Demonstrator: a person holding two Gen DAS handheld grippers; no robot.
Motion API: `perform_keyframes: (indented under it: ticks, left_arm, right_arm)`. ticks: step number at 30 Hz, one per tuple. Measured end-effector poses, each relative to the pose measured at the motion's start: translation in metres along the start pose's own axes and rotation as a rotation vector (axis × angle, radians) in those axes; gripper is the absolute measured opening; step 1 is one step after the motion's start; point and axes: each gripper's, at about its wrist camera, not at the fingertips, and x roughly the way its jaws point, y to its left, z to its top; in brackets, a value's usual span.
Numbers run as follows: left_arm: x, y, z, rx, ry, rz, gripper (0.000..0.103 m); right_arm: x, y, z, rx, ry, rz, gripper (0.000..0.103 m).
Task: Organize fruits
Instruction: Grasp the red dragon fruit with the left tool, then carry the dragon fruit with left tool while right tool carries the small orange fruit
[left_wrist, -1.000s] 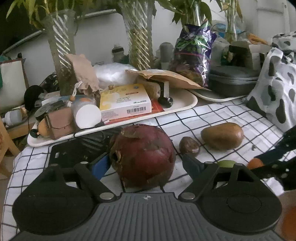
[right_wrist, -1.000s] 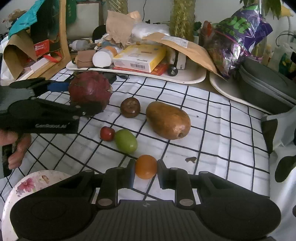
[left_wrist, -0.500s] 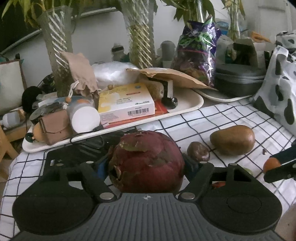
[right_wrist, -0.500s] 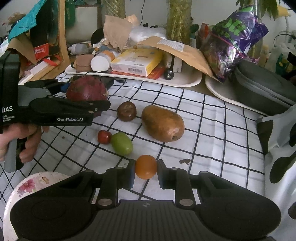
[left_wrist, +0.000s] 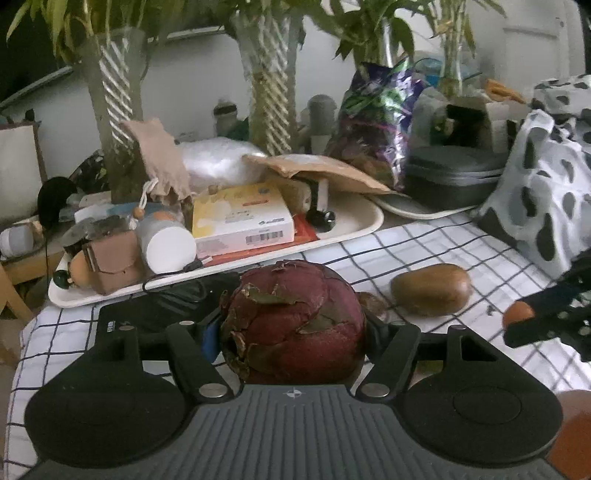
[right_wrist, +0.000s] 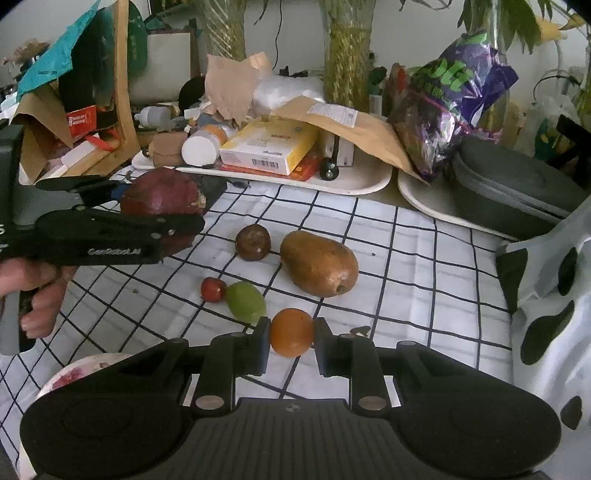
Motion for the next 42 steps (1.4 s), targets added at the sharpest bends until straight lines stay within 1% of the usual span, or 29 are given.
perform_keyframes:
  ticks: [5,13,36,42]
  left_arm:
    - [-0.024,-0.005,-0.005,0.003,-0.017,-0.023,0.068]
    - [-0.059,-0.019,-0.020,0.020,-0.016,-0.080,0.068]
    - [-0.146,-0.060,-0.062,0.032,-0.022,-0.195,0.068]
    - [-0.169,-0.077,-0.076,0.052,-0.005,-0.240,0.068]
  right_arm:
    - [-0.011,0.005,-0.001,0.004,-0.023,0.012,0.025]
    - [-0.032,0.008,-0.008,0.035,-0.053,0.007,0.025]
    - [-0.090,0.034,-0.047,0.083,-0.106,0.005,0.025]
    - [-0.103,0.040,-0.058,0.093,-0.116,0.006,0.025]
